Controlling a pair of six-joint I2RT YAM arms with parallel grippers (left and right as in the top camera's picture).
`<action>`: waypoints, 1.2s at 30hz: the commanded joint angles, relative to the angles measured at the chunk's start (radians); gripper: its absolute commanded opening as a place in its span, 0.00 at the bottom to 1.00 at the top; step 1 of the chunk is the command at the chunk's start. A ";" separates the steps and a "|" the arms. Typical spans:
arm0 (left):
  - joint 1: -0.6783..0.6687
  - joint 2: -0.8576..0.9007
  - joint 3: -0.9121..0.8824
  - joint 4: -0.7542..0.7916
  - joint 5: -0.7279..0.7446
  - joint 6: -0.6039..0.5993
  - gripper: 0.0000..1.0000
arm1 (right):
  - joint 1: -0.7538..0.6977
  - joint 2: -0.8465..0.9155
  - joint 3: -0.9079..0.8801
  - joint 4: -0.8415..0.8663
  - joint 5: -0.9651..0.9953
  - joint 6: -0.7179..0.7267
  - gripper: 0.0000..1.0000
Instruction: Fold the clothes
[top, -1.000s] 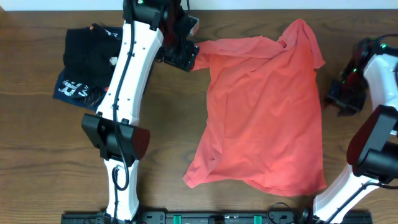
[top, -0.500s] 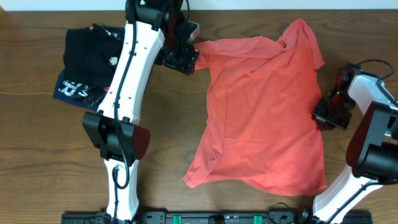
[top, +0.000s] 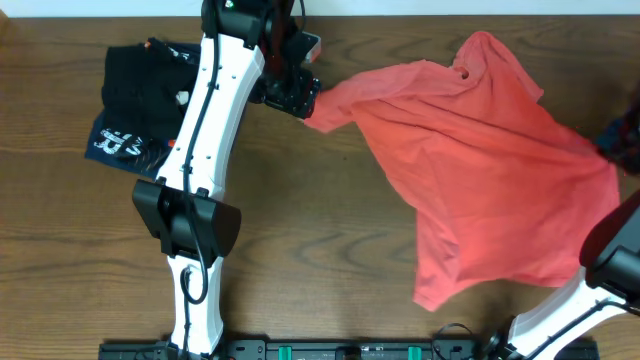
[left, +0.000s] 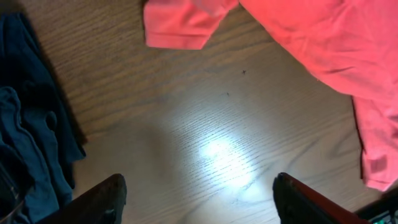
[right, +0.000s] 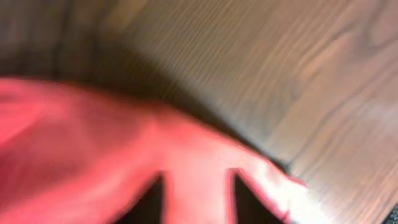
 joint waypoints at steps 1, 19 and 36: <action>0.002 -0.003 -0.015 0.010 0.011 -0.005 0.79 | -0.034 -0.002 0.069 -0.068 -0.158 -0.005 0.53; -0.060 0.015 -0.377 0.691 -0.003 0.037 0.82 | 0.078 -0.011 0.063 -0.328 -0.741 -0.305 0.53; -0.061 0.181 -0.402 0.878 0.053 0.086 0.60 | 0.265 -0.261 0.063 -0.337 -0.718 -0.294 0.58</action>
